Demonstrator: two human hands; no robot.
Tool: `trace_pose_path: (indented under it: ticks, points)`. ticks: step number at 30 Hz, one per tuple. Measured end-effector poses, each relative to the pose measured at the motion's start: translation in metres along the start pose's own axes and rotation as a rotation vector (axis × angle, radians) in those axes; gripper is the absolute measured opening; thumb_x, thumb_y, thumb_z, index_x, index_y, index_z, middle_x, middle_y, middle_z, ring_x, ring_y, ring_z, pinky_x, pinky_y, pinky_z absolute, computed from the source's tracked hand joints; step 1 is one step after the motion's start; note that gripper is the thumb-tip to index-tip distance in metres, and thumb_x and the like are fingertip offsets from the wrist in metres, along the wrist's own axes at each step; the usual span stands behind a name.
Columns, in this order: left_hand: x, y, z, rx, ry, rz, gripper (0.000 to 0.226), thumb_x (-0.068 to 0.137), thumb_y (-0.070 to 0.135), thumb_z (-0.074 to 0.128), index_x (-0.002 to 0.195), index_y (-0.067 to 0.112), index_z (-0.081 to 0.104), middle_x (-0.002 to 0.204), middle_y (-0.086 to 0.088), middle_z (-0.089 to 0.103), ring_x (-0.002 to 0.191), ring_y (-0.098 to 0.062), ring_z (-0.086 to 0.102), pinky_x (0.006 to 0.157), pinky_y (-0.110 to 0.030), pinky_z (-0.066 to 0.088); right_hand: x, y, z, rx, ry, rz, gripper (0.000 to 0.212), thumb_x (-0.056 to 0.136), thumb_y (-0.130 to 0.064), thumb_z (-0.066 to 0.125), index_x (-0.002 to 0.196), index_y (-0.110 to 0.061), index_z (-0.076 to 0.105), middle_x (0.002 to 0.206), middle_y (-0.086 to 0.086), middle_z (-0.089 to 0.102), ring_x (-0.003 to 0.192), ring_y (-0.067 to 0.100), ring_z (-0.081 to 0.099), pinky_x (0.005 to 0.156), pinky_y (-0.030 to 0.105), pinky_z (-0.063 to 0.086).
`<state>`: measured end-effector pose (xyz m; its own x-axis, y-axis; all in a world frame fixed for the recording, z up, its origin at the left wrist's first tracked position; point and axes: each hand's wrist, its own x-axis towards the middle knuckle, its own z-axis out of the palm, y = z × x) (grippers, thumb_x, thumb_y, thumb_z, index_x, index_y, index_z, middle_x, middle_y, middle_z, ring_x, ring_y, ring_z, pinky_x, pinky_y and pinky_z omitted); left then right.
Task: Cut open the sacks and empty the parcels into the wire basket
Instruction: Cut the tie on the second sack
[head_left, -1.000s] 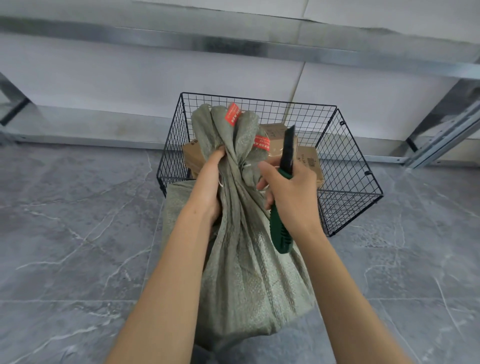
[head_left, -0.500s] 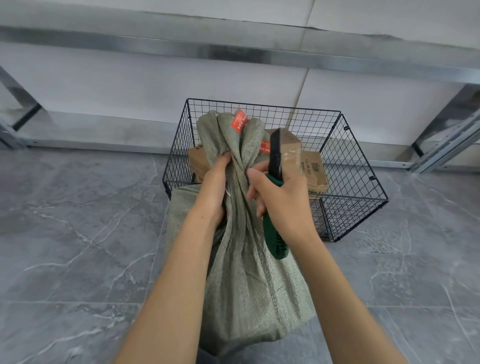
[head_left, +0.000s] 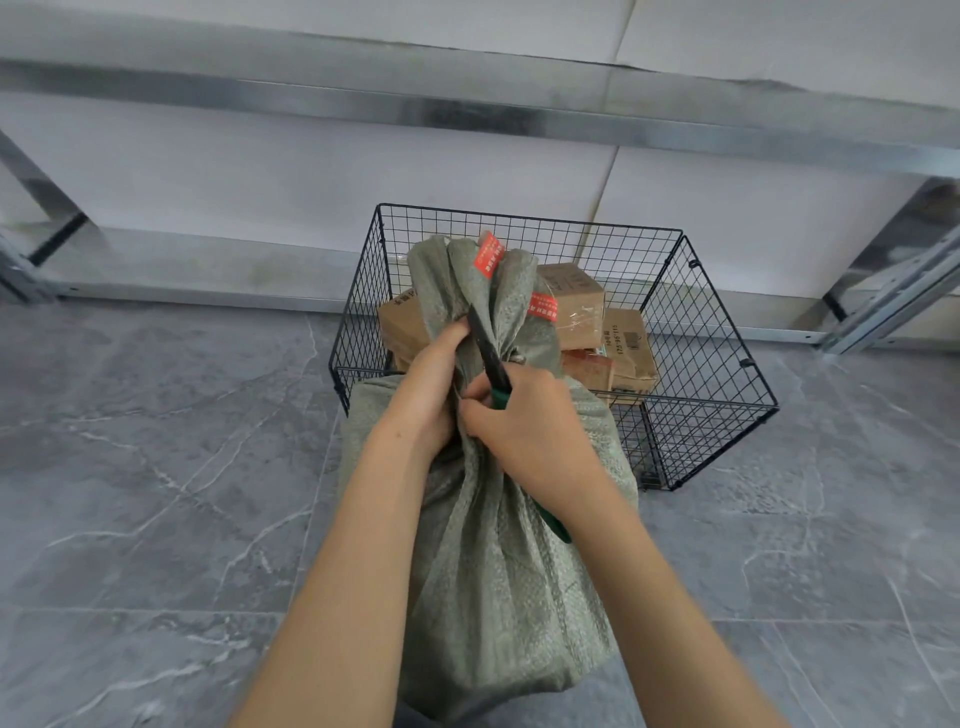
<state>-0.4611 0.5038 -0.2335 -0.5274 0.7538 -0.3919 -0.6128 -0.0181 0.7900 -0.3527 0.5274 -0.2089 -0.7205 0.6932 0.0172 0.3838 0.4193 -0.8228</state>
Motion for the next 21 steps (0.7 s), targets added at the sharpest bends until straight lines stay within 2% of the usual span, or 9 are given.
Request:
trace_pose_path:
  ticks: [2,4,7,10,12,15,17,21]
  points:
    - [0.001,0.001,-0.001,0.005,-0.024,0.001,0.024,0.095,0.026,0.049,0.082,0.014,0.064,0.066,0.0,0.07,0.058,-0.011,0.067,0.052,-0.018,0.053,0.0,0.002,0.0,-0.022,-0.01,0.012,0.007,0.077,-0.01,0.06,0.071,-0.012,0.064,0.065,0.002,0.064,0.062,0.018,0.057,0.058,0.027,0.044]
    - [0.002,0.004,-0.003,0.003,-0.031,-0.006,0.022,0.096,0.025,0.049,0.088,0.013,0.066,0.075,-0.002,0.072,0.067,-0.012,0.069,0.061,-0.022,0.055,-0.001,0.001,-0.004,0.063,-0.043,0.027,0.008,0.079,-0.008,0.057,0.073,-0.007,0.062,0.064,0.009,0.064,0.052,0.018,0.052,0.055,0.031,0.045]
    - [0.002,0.008,-0.008,-0.019,-0.063,-0.009,0.021,0.096,0.022,0.047,0.098,0.013,0.066,0.087,-0.005,0.073,0.081,-0.016,0.07,0.071,-0.029,0.053,-0.003,-0.001,-0.017,0.408,-0.119,0.097,0.01,0.083,0.004,0.053,0.081,-0.003,0.058,0.057,0.008,0.056,0.04,0.017,0.043,0.045,0.031,0.039]
    - [0.001,0.009,-0.01,-0.035,-0.111,-0.03,0.024,0.095,0.021,0.048,0.112,0.011,0.062,0.102,-0.009,0.07,0.09,-0.02,0.067,0.078,-0.034,0.052,-0.003,0.001,-0.03,0.736,-0.192,0.151,0.022,0.084,0.015,0.048,0.091,-0.005,0.053,0.057,0.009,0.048,0.039,0.016,0.035,0.041,0.024,0.032]
    - [0.001,0.009,-0.01,-0.017,-0.142,-0.048,0.026,0.093,0.021,0.05,0.115,0.011,0.06,0.103,-0.009,0.068,0.09,-0.022,0.064,0.082,-0.035,0.05,-0.004,0.0,-0.034,0.843,-0.266,0.162,0.023,0.085,0.016,0.047,0.091,-0.006,0.051,0.058,0.011,0.046,0.038,0.014,0.032,0.04,0.023,0.03]
    - [0.002,0.008,-0.009,0.025,-0.167,-0.086,0.015,0.093,0.02,0.051,0.098,0.012,0.063,0.085,-0.006,0.068,0.077,-0.02,0.063,0.073,-0.031,0.051,-0.005,-0.004,-0.038,0.959,-0.386,0.139,0.022,0.084,0.015,0.05,0.089,-0.006,0.052,0.056,0.01,0.045,0.035,0.011,0.032,0.038,0.019,0.029]
    - [0.004,0.008,-0.01,0.038,-0.167,-0.11,0.013,0.092,0.02,0.051,0.093,0.011,0.061,0.081,-0.007,0.065,0.076,-0.02,0.061,0.072,-0.031,0.05,-0.004,-0.008,-0.042,1.032,-0.468,0.099,0.019,0.078,0.011,0.051,0.089,-0.005,0.052,0.053,0.008,0.047,0.033,0.009,0.032,0.037,0.017,0.03]
    - [0.004,0.007,-0.013,0.005,-0.135,-0.135,0.03,0.089,0.021,0.053,0.117,0.011,0.057,0.099,-0.011,0.064,0.09,-0.025,0.061,0.086,-0.038,0.048,-0.001,-0.009,-0.055,1.034,-0.515,0.079,0.019,0.074,0.009,0.051,0.088,-0.005,0.052,0.052,0.007,0.047,0.033,0.008,0.031,0.035,0.016,0.03]
